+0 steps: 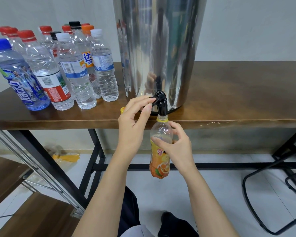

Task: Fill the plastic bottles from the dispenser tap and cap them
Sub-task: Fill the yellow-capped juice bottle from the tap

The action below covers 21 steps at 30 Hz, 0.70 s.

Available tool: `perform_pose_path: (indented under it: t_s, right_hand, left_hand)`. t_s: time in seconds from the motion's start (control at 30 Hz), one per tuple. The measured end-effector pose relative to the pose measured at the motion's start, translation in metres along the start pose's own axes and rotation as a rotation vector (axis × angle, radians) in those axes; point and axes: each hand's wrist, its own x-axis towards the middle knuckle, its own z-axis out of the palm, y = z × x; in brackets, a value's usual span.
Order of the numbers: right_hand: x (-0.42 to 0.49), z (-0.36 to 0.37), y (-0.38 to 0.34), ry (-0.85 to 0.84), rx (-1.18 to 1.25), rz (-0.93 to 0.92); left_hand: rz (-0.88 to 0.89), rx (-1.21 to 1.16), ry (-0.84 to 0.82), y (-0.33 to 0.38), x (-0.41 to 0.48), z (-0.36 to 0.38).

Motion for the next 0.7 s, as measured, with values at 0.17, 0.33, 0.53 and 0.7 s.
perform_pose_path:
  t_s: [0.17,0.33,0.53,0.7]
  right_hand:
    - [-0.0001,0.0024,0.0017,0.033,-0.033,-0.032]
    - [-0.0013,0.0066,0.0031,0.091,-0.115,-0.094]
    - [-0.0041,0.0065,-0.0002,0.110,-0.215,-0.147]
    - [-0.0037,0.0070,0.0019,0.112,-0.262,-0.157]
  left_hand:
    - [0.002,0.009,0.011,0.0002,-0.0002,0.0004]
    - [0.028,0.026,0.010,0.0004,-0.0002,0.0006]
    - [0.045,0.101,-0.001,0.0047,0.0020,-0.0021]
    - [0.064,0.171,0.009,0.0090,0.0043,-0.0022]
